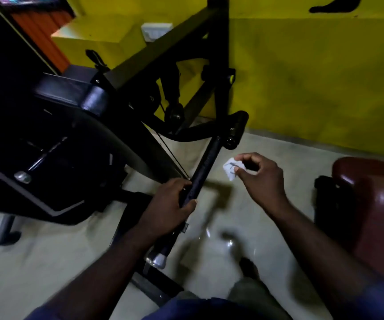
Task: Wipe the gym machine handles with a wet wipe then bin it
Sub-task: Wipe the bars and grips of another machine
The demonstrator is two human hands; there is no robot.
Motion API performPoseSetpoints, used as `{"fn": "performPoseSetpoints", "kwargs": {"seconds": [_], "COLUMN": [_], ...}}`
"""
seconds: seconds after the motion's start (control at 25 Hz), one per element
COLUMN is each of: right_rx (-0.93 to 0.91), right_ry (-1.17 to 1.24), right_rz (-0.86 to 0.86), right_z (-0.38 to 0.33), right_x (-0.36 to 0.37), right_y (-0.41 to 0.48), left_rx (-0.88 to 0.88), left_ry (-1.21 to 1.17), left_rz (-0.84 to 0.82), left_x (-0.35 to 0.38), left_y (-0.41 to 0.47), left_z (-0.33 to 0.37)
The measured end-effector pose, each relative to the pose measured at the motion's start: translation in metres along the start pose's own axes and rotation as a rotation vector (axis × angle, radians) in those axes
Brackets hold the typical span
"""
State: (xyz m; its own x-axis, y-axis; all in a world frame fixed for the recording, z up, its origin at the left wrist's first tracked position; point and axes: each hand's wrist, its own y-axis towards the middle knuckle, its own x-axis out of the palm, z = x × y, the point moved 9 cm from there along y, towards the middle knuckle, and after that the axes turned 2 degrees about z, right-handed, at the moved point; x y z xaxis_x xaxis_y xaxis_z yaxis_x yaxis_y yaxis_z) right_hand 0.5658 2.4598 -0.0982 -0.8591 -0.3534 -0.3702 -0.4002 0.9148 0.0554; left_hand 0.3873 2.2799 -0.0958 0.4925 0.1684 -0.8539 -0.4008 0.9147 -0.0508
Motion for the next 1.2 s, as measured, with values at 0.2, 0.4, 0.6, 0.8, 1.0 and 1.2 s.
{"fn": "performPoseSetpoints", "kwargs": {"seconds": [0.2, 0.4, 0.6, 0.8, 1.0, 1.2], "right_rx": [-0.272, -0.583, -0.662, -0.368, -0.8, -0.58], "right_ry": [-0.146, -0.26, -0.493, -0.198, -0.214, -0.553], "right_rz": [-0.095, -0.318, -0.408, -0.34, -0.672, -0.463], "right_z": [-0.004, -0.011, -0.006, 0.008, -0.044, 0.0], "right_x": [0.019, 0.078, 0.106, 0.107, 0.124, 0.118], "right_y": [0.098, 0.123, 0.096, 0.059, -0.055, 0.099], "left_rx": [-0.204, -0.312, -0.426, -0.513, -0.594, -0.576], "left_ry": [0.053, 0.017, 0.02, 0.043, 0.026, 0.076], "left_rz": [0.014, 0.116, 0.236, 0.332, 0.364, 0.362], "left_x": [0.018, 0.018, 0.004, -0.004, -0.003, 0.001], "left_y": [0.022, 0.016, -0.011, -0.053, -0.085, -0.092], "left_z": [0.003, 0.005, -0.003, -0.007, -0.022, -0.032]}}
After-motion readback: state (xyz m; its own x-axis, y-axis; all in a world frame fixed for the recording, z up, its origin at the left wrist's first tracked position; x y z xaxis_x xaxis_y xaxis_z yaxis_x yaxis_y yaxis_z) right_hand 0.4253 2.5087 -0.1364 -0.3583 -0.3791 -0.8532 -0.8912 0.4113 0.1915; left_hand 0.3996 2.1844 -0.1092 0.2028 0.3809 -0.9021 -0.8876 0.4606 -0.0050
